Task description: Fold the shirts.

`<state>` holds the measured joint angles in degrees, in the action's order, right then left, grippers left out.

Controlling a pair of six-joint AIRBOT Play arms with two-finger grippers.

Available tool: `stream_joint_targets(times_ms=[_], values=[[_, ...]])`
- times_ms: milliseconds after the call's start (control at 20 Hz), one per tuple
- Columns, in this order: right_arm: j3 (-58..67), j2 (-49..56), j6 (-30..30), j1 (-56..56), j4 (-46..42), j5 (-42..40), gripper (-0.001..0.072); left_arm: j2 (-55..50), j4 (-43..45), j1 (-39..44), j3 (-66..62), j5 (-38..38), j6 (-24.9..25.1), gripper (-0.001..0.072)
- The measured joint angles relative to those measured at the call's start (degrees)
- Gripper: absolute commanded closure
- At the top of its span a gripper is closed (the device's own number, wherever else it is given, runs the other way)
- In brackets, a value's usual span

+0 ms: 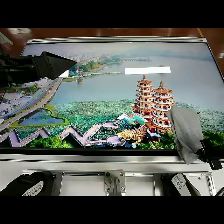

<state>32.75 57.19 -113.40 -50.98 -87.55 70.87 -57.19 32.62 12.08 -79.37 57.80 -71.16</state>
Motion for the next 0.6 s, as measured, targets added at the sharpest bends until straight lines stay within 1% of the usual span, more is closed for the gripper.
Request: stream_joint_targets(times_ms=[50, 100, 250, 350, 600], values=[[-0.81, -0.09, -1.14, 0.0, -0.2, 0.04, 0.0395, 0.0, 0.0, 0.0, 0.0, 0.0, 0.0, 0.067], [-1.51, -0.15, -2.08, 0.0, -0.33, 0.11, 0.0246, 0.0, 0.0, 0.0, 0.0, -0.02, 0.0, 0.067], [-1.84, -0.26, -2.93, 0.0, -0.46, 0.68, 0.0249, 0.0, 0.0, 0.0, 0.0, -0.44, 0.0, 0.067], [-0.17, -0.31, -2.67, 0.0, 0.02, 2.73, 0.0249, 0.0, 0.02, 0.0, 0.0, -1.03, 0.0, 0.067], [11.13, -1.73, 0.52, 0.02, 2.58, 11.15, 0.0249, -0.28, 0.83, 0.0, 0.0, -3.76, 0.02, 0.067]])
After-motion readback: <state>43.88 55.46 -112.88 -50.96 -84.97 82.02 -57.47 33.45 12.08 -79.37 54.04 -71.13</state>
